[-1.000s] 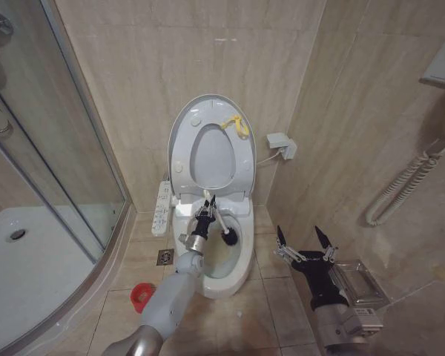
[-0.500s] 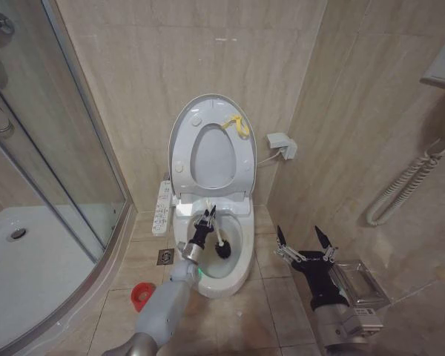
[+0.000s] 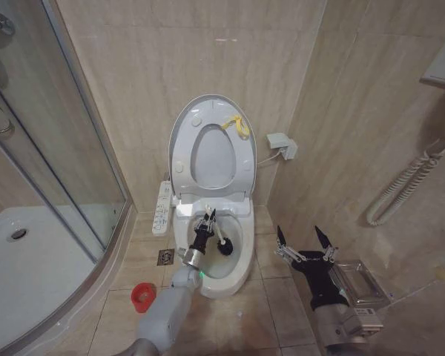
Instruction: Open the toilet lid, clean the toilet bowl with a toilet brush, close the toilet lid, and flush.
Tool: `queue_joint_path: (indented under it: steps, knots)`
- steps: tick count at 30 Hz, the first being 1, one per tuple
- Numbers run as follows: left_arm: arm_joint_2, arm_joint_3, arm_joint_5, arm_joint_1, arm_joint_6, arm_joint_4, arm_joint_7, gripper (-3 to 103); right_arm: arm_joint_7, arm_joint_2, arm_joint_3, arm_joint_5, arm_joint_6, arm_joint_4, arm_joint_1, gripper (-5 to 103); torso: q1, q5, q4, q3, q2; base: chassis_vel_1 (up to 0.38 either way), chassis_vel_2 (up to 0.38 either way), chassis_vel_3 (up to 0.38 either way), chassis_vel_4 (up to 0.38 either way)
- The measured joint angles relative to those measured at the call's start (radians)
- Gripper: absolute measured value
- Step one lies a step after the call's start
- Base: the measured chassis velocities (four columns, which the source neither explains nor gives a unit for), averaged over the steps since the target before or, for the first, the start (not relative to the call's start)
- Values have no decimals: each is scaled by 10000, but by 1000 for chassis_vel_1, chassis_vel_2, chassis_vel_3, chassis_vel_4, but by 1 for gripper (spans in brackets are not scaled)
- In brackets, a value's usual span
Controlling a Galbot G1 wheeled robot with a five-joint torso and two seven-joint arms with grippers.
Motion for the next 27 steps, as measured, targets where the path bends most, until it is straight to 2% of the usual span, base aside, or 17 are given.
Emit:
queue_joint_path:
  steps: [3, 8, 15, 19, 22, 27]
  knots:
    - [-12, -23, -206, -279, 11, -93, -7, 18, 0, 0, 0, 0, 0, 0, 0, 100, 1, -2, -8, 0, 0, 0, 0, 0, 0]
    - [-111, -88, -474, -639, 68, 221, -8, 18, 0, 0, 0, 0, 0, -1, 0, 100, 1, 1, -5, 0, 0, 0, 0, 0, 0]
    - [57, -1, -523, 132, 128, 125, 259, 18, 0, 0, 0, 0, 0, 0, 0, 100, -1, 4, 3, -2, 1, 0, 0, 0, 0]
    - [157, 14, -569, 111, 144, -23, 271, 18, 0, 0, 0, 0, 0, 0, 0, 100, 0, -2, 0, 1, 0, 0, 0, 0, 0]
    - [117, -39, -732, -424, 177, 12, 176, 18, 0, 0, 0, 0, 0, 0, 0, 100, 2, -1, -9, 0, 0, 0, 0, 0, 0]
    - [-101, -23, -824, -690, 269, 433, 164, 18, 0, 0, 0, 0, 0, 0, 0, 100, 3, 1, -5, 1, 0, 0, 0, 0, 0]
